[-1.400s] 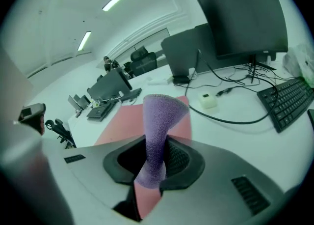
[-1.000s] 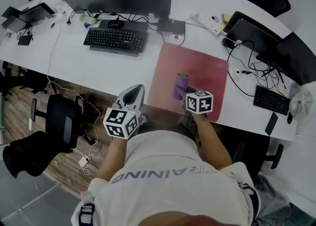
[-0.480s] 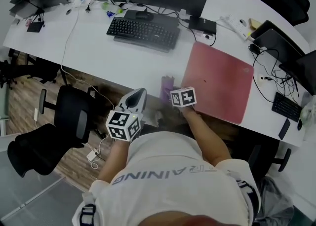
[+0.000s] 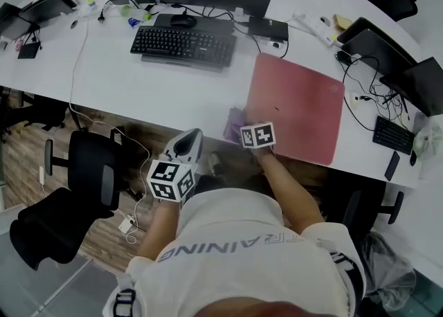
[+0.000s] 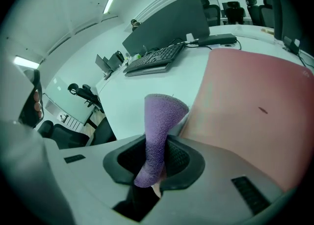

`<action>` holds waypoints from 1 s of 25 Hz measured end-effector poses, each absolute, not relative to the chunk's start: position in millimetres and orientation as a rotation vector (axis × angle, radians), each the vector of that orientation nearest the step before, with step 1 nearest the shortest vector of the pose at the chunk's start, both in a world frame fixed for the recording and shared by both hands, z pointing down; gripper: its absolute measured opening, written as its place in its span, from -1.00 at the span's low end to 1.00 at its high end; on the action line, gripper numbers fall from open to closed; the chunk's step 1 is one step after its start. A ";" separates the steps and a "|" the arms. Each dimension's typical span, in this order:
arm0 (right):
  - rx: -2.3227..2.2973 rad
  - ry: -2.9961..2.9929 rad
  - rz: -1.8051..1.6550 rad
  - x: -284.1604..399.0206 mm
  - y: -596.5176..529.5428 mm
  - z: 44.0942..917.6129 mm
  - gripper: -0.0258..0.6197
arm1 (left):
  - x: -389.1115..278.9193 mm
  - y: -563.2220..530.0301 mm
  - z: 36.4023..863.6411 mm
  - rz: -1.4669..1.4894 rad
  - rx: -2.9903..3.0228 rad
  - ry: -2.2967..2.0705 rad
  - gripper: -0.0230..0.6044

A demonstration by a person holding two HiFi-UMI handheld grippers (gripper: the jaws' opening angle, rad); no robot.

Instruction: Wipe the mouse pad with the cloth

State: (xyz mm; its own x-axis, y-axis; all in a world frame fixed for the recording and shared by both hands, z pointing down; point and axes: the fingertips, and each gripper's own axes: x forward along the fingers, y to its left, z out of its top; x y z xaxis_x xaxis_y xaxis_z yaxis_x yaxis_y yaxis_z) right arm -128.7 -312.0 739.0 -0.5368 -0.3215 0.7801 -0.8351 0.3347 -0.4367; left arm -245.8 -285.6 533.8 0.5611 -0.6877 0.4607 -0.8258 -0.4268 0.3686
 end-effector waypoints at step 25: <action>1.265 -1.948 1.264 175.7 -235.0 732.3 -0.61 | 15.3 -237.7 512.6 0.342 2.348 -1.112 -0.82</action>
State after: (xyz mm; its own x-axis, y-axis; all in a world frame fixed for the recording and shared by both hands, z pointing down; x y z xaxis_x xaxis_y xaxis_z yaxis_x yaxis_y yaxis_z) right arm 175.7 -235.0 732.3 -0.4489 -0.4340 0.7811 -0.8901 0.1404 -0.4336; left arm 15.3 -237.7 512.6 0.6318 -0.6453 0.4295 -0.7751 -0.5307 0.3428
